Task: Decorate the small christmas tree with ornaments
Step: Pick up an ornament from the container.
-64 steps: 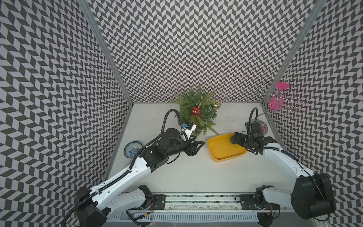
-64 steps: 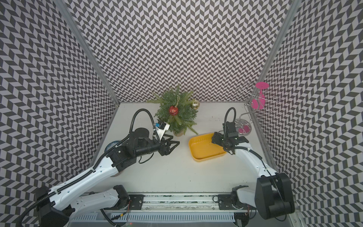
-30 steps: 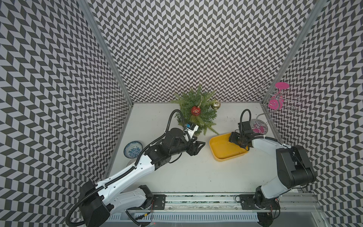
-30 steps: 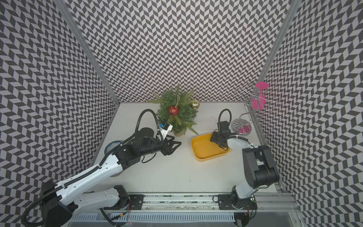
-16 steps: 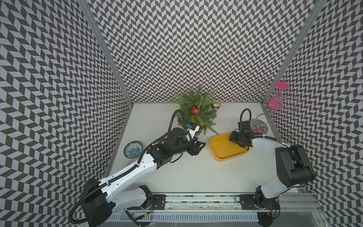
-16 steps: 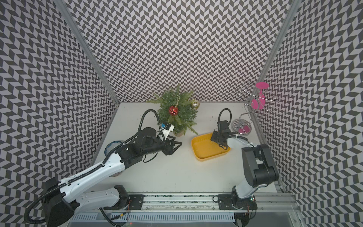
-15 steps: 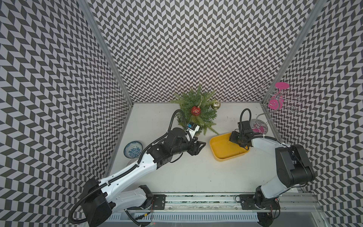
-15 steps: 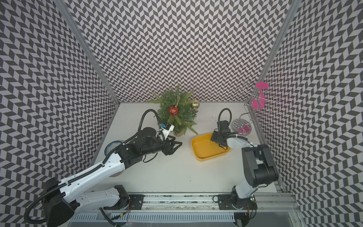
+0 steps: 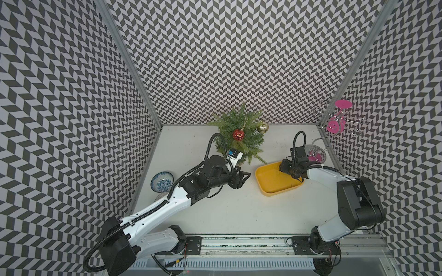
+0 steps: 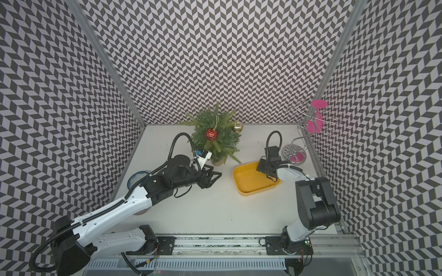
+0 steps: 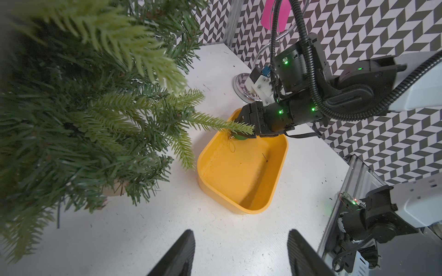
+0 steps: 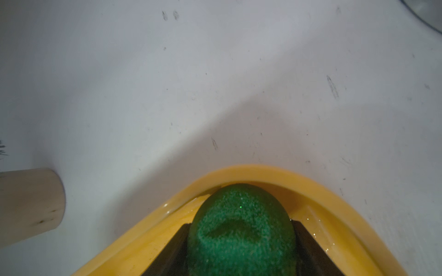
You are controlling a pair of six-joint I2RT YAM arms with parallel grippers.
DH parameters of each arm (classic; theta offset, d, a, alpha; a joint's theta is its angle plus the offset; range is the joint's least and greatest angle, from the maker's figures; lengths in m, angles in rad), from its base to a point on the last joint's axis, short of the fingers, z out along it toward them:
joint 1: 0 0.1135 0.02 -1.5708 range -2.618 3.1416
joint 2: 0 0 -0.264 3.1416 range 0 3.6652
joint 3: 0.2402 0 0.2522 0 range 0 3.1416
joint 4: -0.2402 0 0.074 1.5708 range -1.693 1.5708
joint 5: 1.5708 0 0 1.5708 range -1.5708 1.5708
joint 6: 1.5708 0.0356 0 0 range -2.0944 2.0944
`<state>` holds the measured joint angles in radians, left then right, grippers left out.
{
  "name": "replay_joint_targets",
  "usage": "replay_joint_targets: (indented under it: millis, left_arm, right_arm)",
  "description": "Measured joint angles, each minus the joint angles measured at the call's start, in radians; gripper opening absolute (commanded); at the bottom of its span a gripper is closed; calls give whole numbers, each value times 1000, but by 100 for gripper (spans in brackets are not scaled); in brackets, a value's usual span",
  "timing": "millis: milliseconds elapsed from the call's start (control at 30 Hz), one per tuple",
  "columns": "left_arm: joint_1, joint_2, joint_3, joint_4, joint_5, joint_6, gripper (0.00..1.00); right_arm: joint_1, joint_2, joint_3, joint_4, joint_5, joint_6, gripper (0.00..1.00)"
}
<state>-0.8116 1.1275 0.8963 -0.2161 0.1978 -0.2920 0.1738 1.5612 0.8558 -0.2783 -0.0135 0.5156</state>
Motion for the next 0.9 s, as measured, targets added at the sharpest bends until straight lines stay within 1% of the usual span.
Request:
replay_joint_targets:
  millis: [100,300,500,633,767,900]
  left_arm:
    - [0,-11,0,10,-4,-11,64]
    - [1,-53,0,37,-25,-35,64]
    - [37,-101,-7,79,-25,-74,63]
    - [101,-135,-20,106,0,-117,61]
    - [192,-169,-37,138,44,-163,59]
    - [273,-195,-50,163,85,-209,57]
  right_arm:
    - [0,-58,0,-8,-22,-1,60]
    - [0,-220,0,-47,-74,-24,60]
    - [0,-373,1,-89,-145,-42,60]
    - [2,-430,39,-136,-205,-59,59]
    - [20,-446,132,-173,-259,-75,59]
    - [89,-447,247,-202,-293,-95,59]
